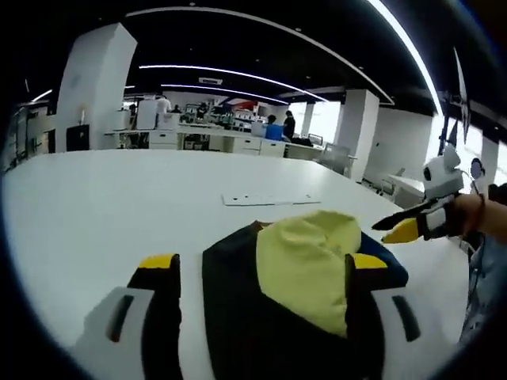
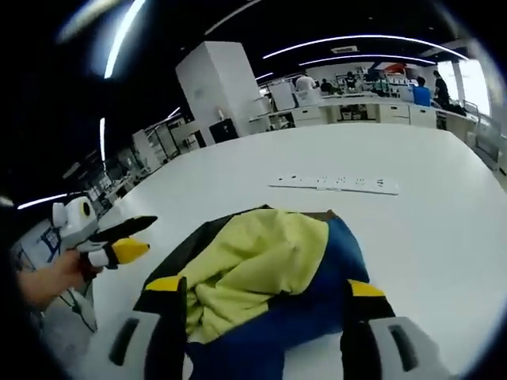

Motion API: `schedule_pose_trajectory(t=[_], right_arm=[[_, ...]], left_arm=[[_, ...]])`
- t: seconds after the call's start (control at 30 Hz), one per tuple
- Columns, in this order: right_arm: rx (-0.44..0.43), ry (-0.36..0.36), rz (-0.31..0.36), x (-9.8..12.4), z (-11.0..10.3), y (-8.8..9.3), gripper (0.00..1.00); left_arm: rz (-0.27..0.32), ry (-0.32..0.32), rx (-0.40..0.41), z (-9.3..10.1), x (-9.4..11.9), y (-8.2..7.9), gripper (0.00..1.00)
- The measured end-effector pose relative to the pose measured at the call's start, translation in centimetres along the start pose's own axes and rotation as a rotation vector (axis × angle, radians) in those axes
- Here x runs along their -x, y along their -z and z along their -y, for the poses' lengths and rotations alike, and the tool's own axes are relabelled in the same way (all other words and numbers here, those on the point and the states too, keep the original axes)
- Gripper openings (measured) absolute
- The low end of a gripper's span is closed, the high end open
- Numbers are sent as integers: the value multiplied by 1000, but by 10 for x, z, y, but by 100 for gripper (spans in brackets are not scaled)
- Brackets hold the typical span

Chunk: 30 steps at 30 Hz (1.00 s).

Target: Fold the garment on the visible template until the final outline fits inside the template.

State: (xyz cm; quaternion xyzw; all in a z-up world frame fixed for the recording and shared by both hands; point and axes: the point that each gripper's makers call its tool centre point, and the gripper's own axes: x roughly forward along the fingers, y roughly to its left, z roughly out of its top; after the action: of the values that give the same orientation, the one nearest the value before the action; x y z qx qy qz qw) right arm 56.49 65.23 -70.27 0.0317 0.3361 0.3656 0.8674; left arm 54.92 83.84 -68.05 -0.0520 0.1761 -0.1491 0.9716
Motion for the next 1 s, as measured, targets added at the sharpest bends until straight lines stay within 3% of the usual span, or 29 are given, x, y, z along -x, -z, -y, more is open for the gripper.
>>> schedule_pose_trajectory(t=[0.27,0.57,0.67,0.8,1.0], right_arm=[[80,-6,-32,19,-26,36,73],[148,19,-49,25,-34,64,50],[171,33,-61,24,-34,71,41],[209,63,-68,26,-30,77,29],[204,86,-59,27,-23,79,20]], left_arm=[[-34,38,-48,24,14,18,77],[-104,87,-69,52,25,49,70],[-167,120,-65,65,30,68,61],[-239,146,-131,73,40,90,51],[-271,149,-151,77,49,107,48]])
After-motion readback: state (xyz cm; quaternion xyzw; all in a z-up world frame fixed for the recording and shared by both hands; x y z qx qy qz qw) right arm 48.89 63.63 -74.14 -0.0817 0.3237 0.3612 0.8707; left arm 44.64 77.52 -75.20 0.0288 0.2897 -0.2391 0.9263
